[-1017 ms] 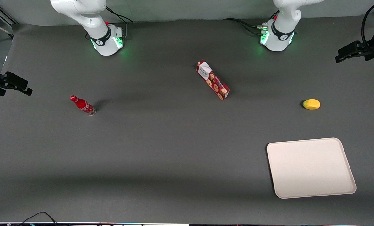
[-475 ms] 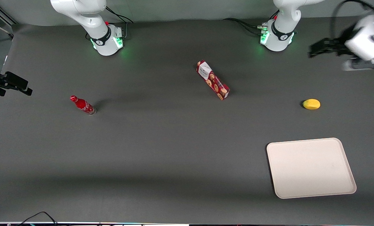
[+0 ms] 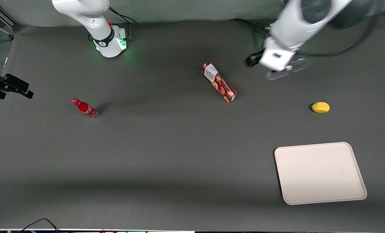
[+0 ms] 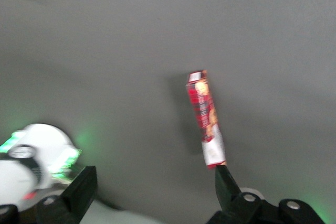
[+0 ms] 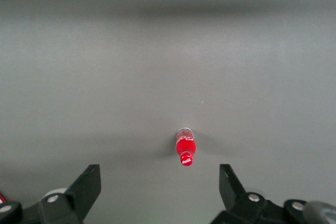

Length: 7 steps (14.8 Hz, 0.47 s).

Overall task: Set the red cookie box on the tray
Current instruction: 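Move the open left gripper over the red tartan shortbread box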

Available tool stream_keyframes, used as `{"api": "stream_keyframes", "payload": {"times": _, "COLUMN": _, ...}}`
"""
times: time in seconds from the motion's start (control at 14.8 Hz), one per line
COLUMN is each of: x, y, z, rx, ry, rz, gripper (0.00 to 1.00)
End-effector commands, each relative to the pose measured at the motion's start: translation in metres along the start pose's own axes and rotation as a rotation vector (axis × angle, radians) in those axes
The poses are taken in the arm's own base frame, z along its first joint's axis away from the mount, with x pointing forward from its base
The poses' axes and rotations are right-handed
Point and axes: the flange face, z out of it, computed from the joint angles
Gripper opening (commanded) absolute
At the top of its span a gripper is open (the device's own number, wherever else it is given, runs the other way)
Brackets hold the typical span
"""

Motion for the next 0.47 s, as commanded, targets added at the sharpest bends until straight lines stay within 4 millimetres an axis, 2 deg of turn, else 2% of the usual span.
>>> {"api": "stream_keyframes", "payload": {"times": 0.0, "x": -0.012, "y": 0.03, "z": 0.086, "rx": -0.05, "ry": 0.037, "rz": -0.177, "gripper": 1.0}}
{"api": "stream_keyframes", "payload": {"times": 0.2, "x": -0.015, "y": 0.036, "z": 0.155, "rx": -0.093, "ry": 0.086, "rz": -0.213, "gripper": 1.0}}
{"api": "stream_keyframes", "payload": {"times": 0.41, "x": -0.02, "y": 0.053, "z": 0.204, "rx": -0.142, "ry": 0.087, "rz": -0.251, "gripper": 1.0}}
